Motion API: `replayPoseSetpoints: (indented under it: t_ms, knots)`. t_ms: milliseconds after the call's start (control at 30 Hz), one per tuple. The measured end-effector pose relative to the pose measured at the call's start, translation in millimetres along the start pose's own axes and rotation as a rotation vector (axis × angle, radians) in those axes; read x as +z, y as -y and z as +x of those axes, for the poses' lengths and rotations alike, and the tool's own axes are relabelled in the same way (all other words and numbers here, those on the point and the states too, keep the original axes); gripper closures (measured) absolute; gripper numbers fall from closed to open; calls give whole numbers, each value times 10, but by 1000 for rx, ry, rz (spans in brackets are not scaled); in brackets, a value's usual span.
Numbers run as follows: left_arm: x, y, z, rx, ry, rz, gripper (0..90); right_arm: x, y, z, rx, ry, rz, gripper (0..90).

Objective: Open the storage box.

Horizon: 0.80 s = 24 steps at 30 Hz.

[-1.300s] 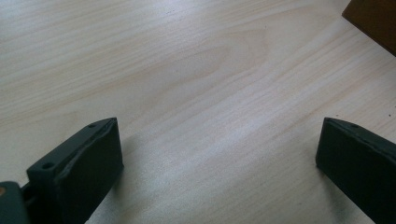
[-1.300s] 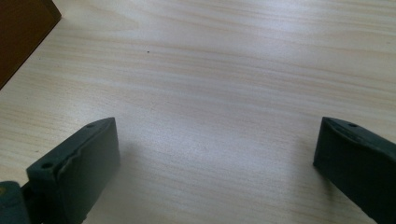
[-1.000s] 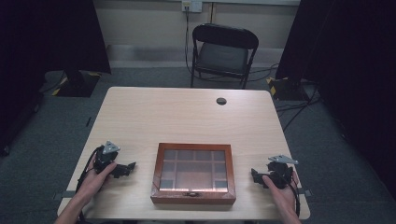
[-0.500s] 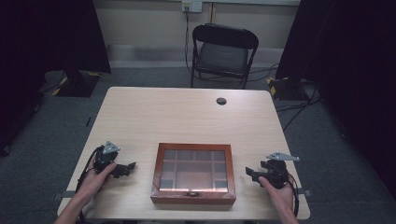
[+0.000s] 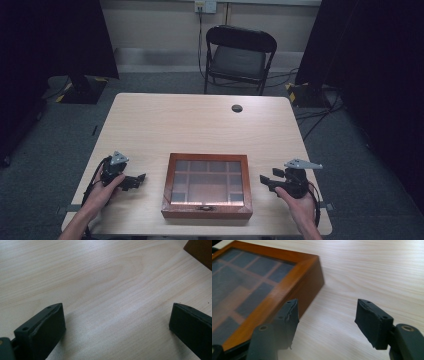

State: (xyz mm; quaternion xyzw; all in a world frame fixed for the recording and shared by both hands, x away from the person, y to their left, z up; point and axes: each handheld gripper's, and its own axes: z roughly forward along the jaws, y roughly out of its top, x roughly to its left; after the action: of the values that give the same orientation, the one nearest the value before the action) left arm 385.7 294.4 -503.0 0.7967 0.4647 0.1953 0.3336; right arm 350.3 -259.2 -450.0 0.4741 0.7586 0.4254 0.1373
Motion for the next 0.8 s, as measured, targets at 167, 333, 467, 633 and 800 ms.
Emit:
replayPoseSetpoints:
  t_ms: [167,333,467,633,800]
  knots:
    - [3,-1,-2,-2,0,-3,0,-2,-59,134,-28,-62,7,360]
    - [4,-1,-4,-4,0,-4,0,-2,-136,250,-51,-108,-5,386]
    - [4,-1,-2,-2,0,-3,0,22,-268,427,-105,-158,-15,409]
    - [6,-1,-2,-3,2,-4,0,112,-366,577,-127,-213,-14,400]
    - [36,-34,1,8,6,0,0,263,-423,740,-156,-300,9,438]
